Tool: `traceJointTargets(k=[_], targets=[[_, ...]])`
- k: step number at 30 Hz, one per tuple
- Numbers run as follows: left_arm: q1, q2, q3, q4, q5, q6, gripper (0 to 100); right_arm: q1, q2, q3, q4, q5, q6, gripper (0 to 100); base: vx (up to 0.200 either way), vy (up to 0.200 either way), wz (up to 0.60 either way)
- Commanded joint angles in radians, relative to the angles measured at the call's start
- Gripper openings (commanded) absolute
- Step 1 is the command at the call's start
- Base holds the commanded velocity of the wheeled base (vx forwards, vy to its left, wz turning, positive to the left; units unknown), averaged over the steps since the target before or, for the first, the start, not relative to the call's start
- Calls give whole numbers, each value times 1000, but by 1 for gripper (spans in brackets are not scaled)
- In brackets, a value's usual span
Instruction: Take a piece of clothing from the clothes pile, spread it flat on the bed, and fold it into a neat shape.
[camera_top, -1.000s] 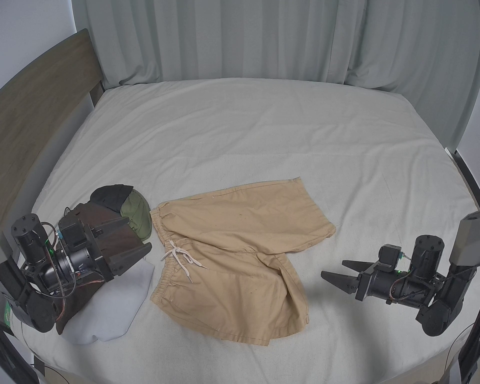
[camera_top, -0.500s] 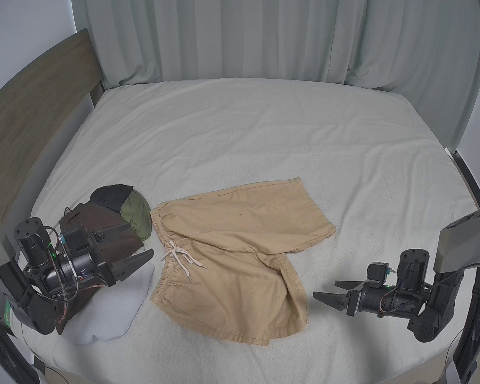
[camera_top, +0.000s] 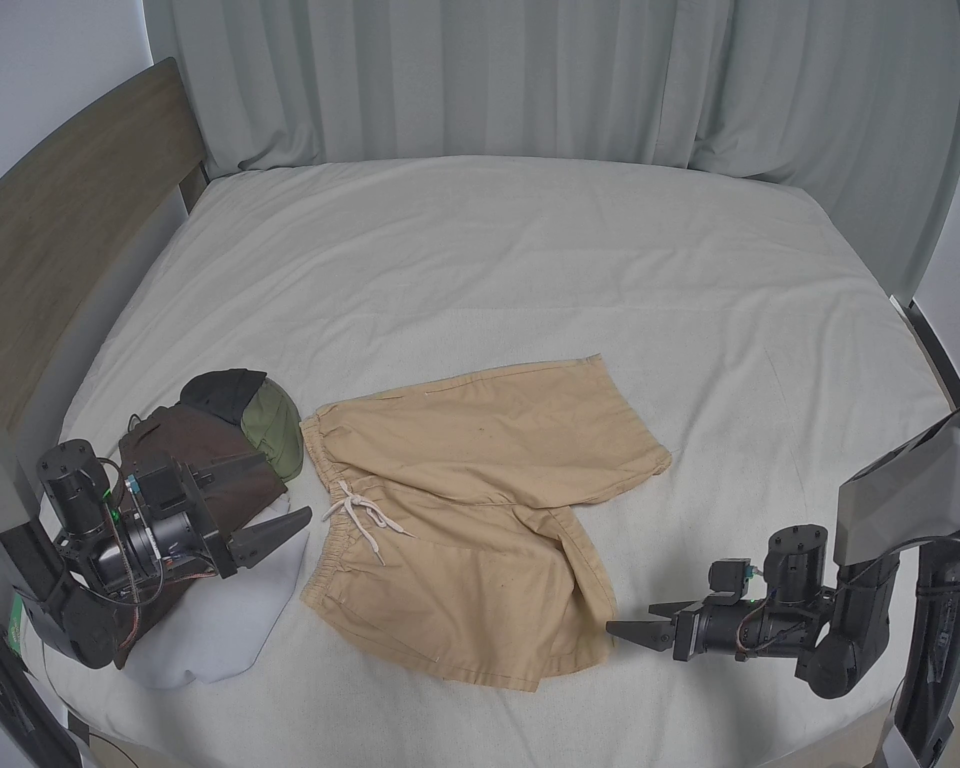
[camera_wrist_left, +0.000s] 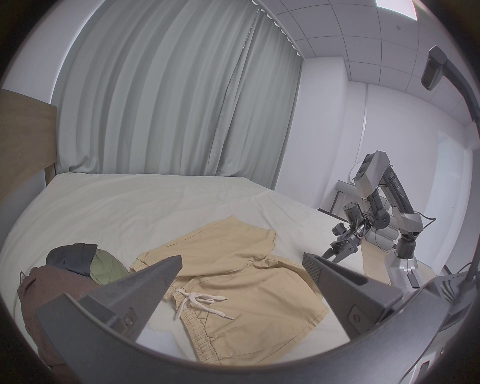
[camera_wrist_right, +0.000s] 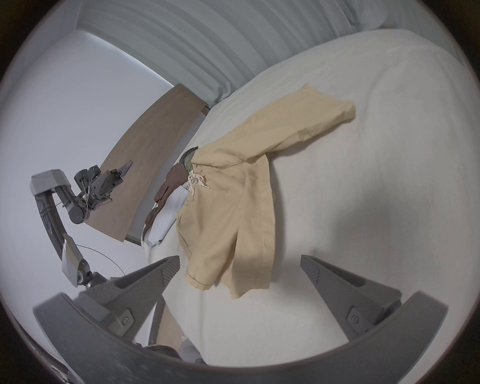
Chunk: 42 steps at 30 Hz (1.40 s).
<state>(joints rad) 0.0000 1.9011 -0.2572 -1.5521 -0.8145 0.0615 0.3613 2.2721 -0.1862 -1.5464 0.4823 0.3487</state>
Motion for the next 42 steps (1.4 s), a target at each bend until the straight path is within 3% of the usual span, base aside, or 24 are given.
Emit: traceJointTargets(k=[1, 5, 25, 42], targets=[[-2, 6, 0, 0, 0, 0, 100, 27, 27, -12, 0, 9, 52, 100, 0, 0, 0], [0, 7, 0, 0, 0, 0, 100, 41, 53, -24, 0, 9, 111, 100, 0, 0, 0], [-5, 16, -5, 0, 1, 4, 100, 74, 158, -91, -3, 9, 162, 100, 0, 0, 0], [-6, 18, -7, 0, 1, 4, 100, 90, 61, -56, -1, 24, 213, 100, 0, 0, 0]])
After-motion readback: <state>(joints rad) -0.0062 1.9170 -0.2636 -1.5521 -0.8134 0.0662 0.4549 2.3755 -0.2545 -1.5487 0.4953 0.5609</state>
